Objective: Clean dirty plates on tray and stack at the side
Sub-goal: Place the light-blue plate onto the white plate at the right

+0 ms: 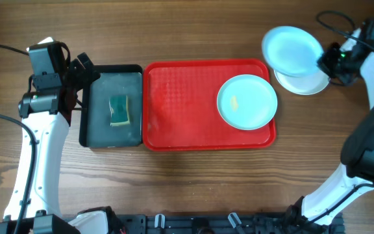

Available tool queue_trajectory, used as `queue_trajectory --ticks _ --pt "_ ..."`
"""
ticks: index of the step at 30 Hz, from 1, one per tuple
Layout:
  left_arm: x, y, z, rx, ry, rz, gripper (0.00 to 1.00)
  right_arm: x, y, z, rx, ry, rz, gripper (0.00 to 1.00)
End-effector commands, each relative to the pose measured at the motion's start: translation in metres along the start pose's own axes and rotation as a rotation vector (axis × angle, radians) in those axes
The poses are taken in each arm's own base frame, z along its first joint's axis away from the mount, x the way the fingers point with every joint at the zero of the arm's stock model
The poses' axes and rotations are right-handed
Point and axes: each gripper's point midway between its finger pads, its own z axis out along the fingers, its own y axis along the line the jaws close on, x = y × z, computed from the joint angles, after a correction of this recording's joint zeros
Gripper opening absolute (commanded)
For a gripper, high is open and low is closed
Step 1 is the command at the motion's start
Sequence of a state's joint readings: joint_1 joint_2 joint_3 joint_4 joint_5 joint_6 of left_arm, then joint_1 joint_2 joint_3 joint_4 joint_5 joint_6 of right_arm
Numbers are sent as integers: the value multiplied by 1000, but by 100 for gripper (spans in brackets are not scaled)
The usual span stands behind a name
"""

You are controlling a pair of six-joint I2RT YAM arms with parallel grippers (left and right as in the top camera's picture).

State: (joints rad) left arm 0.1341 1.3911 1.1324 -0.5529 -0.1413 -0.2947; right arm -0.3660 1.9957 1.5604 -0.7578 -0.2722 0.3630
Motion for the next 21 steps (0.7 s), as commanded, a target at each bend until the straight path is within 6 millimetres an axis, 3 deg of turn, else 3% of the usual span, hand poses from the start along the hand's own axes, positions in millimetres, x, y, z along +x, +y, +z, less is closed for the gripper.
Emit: queue_trajectory --ticks 1,9,17,21 --pt "-3 1 -1 -6 -9 -12 100 -4 -38 -1 182 -27 18 4" --pt "-3 1 -1 -6 -9 -12 100 -5 -57 -6 290 -41 26 4" --pt "-3 1 -1 -6 -9 -12 100 2 -62 12 278 -53 26 4" --pt "-3 1 -1 -6 -9 -12 100 3 -55 14 231 -45 24 5"
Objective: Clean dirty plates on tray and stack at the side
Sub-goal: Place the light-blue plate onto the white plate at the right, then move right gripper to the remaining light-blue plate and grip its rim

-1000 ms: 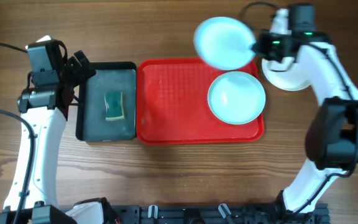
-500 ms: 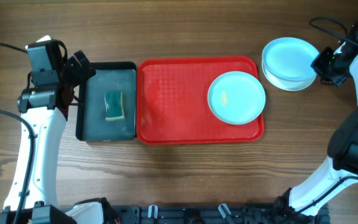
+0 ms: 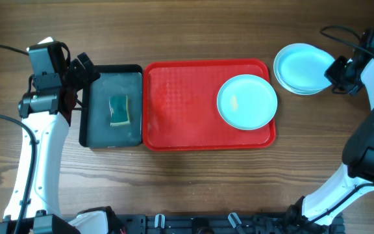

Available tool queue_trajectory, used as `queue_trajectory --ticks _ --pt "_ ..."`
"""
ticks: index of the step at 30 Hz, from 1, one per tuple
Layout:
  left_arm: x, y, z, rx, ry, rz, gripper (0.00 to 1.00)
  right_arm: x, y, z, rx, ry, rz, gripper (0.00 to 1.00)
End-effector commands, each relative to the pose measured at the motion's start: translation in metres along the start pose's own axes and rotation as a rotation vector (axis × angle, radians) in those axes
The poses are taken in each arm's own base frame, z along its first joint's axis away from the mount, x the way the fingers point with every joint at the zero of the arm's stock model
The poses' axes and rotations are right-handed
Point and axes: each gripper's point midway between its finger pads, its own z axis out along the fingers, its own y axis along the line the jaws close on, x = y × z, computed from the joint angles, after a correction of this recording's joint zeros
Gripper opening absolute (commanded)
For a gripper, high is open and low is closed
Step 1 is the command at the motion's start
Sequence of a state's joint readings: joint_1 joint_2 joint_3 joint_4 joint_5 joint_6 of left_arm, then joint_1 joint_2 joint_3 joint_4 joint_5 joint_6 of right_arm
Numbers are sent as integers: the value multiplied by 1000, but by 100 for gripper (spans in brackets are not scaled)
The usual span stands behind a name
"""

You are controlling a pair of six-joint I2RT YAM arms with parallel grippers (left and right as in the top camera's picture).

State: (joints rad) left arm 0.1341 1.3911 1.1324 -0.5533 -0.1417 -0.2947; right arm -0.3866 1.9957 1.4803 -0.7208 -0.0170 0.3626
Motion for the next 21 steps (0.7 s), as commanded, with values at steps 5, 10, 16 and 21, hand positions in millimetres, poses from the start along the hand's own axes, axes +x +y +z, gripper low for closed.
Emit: queue_trajectory --ticks 5,10,16,21 --pt "-3 1 -1 -5 -9 -12 100 6 8 4 -32 24 -19 30" --pt "-3 1 -1 -5 -9 -12 100 -12 25 -57 -87 -45 -143 54" --pt "-3 1 -1 -5 -9 -12 100 57 74 -137 -283 105 -312 67" --pt "-3 1 -1 -5 -9 -12 100 126 86 -114 -168 254 -477 59"
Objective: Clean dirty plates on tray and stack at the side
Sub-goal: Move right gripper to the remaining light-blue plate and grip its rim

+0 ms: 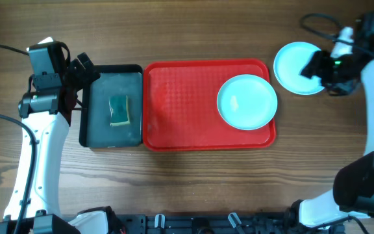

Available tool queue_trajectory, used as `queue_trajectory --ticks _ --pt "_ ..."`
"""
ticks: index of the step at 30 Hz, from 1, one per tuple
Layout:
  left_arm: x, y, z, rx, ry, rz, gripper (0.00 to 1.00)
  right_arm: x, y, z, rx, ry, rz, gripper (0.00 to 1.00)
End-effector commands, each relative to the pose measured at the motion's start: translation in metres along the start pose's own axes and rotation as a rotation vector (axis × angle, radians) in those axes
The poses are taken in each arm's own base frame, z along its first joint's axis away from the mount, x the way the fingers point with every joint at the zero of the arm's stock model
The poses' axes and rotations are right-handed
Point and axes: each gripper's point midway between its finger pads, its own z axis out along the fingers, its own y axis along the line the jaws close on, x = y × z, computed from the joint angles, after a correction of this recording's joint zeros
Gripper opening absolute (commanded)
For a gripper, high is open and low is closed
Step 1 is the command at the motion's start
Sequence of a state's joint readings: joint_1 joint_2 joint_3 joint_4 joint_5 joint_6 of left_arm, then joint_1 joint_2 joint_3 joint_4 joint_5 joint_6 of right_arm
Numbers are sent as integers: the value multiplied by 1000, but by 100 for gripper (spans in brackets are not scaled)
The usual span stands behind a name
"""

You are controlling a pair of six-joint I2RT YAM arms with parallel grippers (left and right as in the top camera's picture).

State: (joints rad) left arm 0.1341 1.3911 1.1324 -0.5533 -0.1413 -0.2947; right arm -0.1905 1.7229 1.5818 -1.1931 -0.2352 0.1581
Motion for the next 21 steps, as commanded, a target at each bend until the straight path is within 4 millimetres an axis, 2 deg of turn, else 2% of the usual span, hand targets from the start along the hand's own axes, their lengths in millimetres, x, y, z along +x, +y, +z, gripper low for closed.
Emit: queue_trajectory --ticks 1,3,5,10,12,15,18,19,21 --pt "-3 1 -1 -6 -9 -12 100 32 9 40 101 95 -103 59" --pt "-3 1 -1 -6 -9 -12 100 44 9 63 157 100 -142 59" --pt "-3 1 -1 -6 -9 -12 100 53 8 82 184 100 -176 50" --pt "-3 1 -1 -6 -9 -12 100 55 -1 115 184 39 -193 35" --pt "-3 1 -1 -6 -9 -12 100 57 -3 123 179 20 -198 32" --pt "-3 1 -1 -6 -9 -12 100 53 -4 135 168 -24 -205 20" --pt "-3 1 0 -6 -9 -12 100 54 -5 140 164 -38 -206 14" --pt "-3 1 -1 -6 -9 -12 100 54 -5 140 164 -38 -205 5" --pt "-3 1 -1 -6 -9 -12 100 55 3 142 114 -32 -203 4"
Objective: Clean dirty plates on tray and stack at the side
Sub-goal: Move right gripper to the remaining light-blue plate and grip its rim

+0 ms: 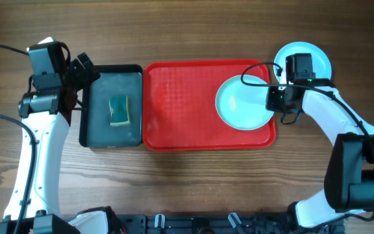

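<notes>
A light blue plate (239, 102) with a small yellowish smear lies at the right end of the red tray (180, 104). My right gripper (274, 98) is at this plate's right rim; its jaws are hidden under the wrist, so a grip cannot be told. Cleaned light blue plates (317, 55) sit stacked on the table right of the tray, partly covered by the right arm. The green sponge (119, 110) lies in the dark grey bin (102, 133). My left gripper (86, 69) hovers open over the bin's upper left corner.
The bin stands directly against the tray's left side. Cables trail from both arms over the wooden table (193, 32). The arm bases stand along the front edge.
My right gripper has moved from the stacked plates left and down to the right rim of the plate on the tray. The left arm and sponge have not moved.
My right gripper first held a plate tilted above another plate on the table right of the tray. Then that plate lay on the stack with the gripper at its right edge, then over it. Now the gripper is at the dirty plate on the tray.
</notes>
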Available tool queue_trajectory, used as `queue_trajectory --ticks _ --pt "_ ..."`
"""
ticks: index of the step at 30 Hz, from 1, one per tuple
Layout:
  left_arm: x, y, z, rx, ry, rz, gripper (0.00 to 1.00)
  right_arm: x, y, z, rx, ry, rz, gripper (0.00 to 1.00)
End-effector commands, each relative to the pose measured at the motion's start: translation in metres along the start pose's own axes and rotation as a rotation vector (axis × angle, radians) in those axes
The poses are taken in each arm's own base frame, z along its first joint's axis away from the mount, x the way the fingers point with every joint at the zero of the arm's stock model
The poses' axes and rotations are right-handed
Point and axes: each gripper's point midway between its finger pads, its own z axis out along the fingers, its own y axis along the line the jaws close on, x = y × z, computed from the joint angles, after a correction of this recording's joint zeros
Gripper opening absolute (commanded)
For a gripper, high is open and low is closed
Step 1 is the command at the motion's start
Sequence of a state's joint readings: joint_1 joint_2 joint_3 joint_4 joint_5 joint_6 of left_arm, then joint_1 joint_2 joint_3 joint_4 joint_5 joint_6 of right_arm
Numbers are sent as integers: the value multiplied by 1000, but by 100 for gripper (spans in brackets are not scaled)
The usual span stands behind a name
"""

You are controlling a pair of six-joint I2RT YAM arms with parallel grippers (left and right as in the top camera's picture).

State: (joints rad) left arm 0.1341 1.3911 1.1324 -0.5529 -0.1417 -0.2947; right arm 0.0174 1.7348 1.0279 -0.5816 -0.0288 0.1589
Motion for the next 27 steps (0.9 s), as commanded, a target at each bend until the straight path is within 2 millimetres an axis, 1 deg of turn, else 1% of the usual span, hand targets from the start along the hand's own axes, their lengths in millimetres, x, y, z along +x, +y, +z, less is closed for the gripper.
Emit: queue_trajectory --ticks 1,4,6,9,13,17,19,22,25,26,27 --pt "-3 1 -1 -5 -9 -12 100 3 15 3 -88 13 9 4" --pt "-3 1 -1 -5 -9 -12 100 7 61 -7 -351 61 91 4" --pt "-3 1 -1 -5 -9 -12 100 10 77 -12 -420 94 165 5" --pt "-3 1 0 -6 -8 -12 100 14 93 -11 -414 118 241 5" --pt "-3 1 0 -6 -8 -12 100 18 112 -7 -347 115 324 4" --pt "-3 1 -1 -5 -9 -12 100 22 138 -6 -304 73 333 5" --pt "-3 1 -1 -5 -9 -12 100 27 146 -5 -270 56 316 4" --pt "-3 1 0 -6 -8 -12 100 27 144 -3 -206 16 335 4" --pt "-3 1 -1 -5 -9 -12 100 26 147 -3 -207 3 320 5" --pt "-3 1 -1 -5 -9 -12 100 24 148 -3 -211 -9 288 6" --pt "-3 1 -1 -5 -9 -12 100 22 148 -3 -211 -22 231 12"
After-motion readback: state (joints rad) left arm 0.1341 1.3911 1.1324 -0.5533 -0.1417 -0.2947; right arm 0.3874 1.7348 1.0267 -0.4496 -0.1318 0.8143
